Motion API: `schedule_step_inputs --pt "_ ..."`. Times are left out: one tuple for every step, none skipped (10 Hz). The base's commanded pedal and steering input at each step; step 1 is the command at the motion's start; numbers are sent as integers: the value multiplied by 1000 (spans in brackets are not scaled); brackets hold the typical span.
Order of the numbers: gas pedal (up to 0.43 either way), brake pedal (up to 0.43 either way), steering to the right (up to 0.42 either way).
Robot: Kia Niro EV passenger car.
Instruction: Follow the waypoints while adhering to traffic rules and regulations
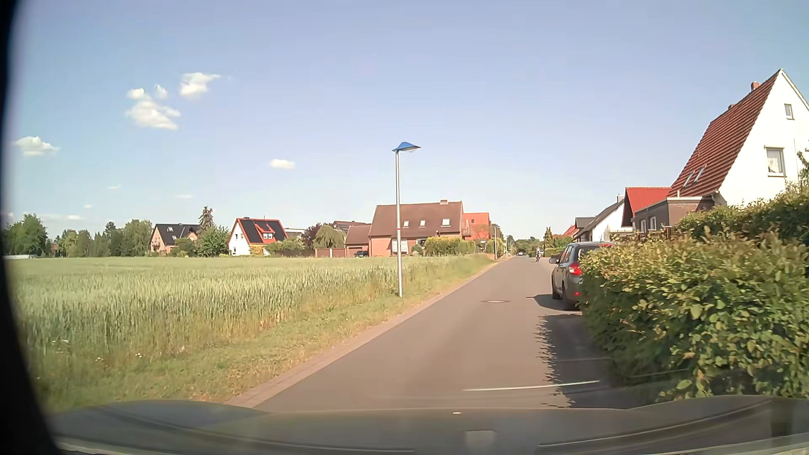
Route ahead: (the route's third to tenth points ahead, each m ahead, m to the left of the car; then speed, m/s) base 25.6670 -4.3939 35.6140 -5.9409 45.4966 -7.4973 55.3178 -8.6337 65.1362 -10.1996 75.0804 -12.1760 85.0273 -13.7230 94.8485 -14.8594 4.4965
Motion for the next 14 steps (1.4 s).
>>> schedule_step_inputs --pt "150 6 -10" --pt "150 6 -4" --pt "157 6 6" --pt "157 6 17" --pt "157 6 27" --pt "157 6 38" --pt "157 6 45" --pt "157 6 58" --pt "157 6 64" --pt "157 6 64" --pt "157 6 65" --pt "157 6 67" --pt "157 6 72" --pt "157 6 74"
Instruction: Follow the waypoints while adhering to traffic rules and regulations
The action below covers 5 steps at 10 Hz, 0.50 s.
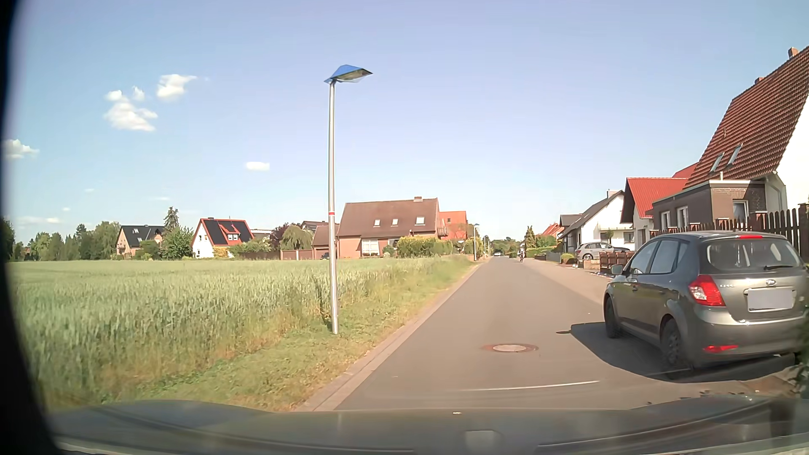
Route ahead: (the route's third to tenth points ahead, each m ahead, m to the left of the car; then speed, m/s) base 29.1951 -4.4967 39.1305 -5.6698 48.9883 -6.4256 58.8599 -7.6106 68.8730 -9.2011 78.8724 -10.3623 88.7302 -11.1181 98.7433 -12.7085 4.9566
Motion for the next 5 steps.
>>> schedule_step_inputs --pt "157 6 74" --pt "157 6 74" --pt "157 6 75" --pt "157 6 74" --pt "157 6 74"
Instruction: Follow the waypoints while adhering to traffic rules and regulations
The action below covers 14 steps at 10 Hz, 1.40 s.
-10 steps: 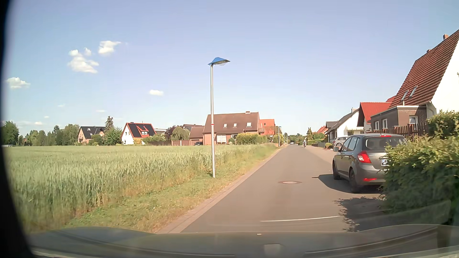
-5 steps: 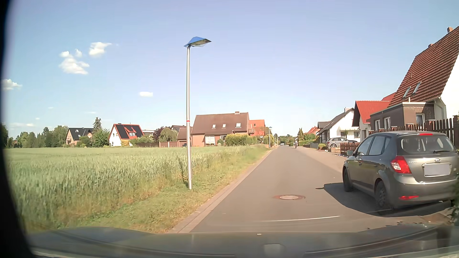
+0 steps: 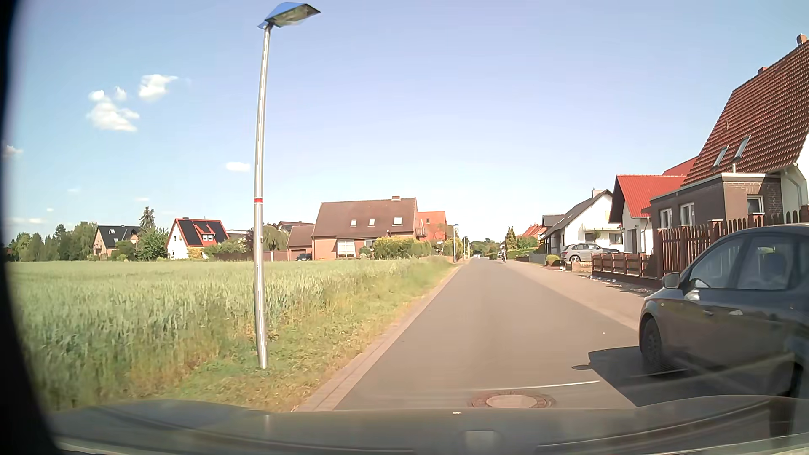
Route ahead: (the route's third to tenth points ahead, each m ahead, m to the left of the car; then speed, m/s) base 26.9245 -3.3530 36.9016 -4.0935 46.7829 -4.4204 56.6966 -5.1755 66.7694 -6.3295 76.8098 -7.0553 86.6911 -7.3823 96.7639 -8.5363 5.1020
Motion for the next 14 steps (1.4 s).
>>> schedule_step_inputs --pt "157 6 71" --pt "157 6 66" --pt "157 6 63" --pt "157 6 61" --pt "157 6 60" --pt "157 6 60" --pt "157 6 60" --pt "157 6 60" --pt "157 6 59" --pt "157 6 60" --pt "157 6 59" --pt "157 6 60" --pt "157 6 60" --pt "157 6 60"
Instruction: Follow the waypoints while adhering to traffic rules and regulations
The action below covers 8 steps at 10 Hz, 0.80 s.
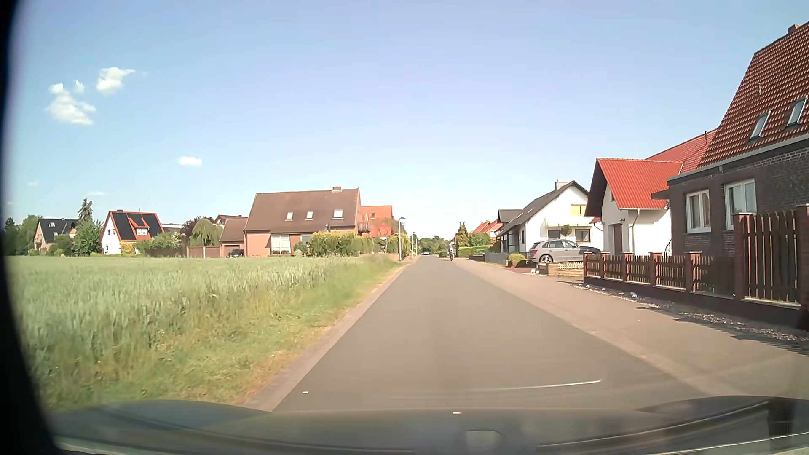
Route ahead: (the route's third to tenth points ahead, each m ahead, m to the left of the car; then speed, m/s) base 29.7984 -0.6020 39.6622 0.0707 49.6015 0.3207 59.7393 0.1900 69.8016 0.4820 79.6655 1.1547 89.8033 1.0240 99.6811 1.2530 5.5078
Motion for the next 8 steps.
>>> schedule_step_inputs --pt "157 6 60" --pt "157 6 61" --pt "157 6 61" --pt "157 6 61" --pt "157 6 61" --pt "157 6 62" --pt "157 6 65" --pt "157 6 68"
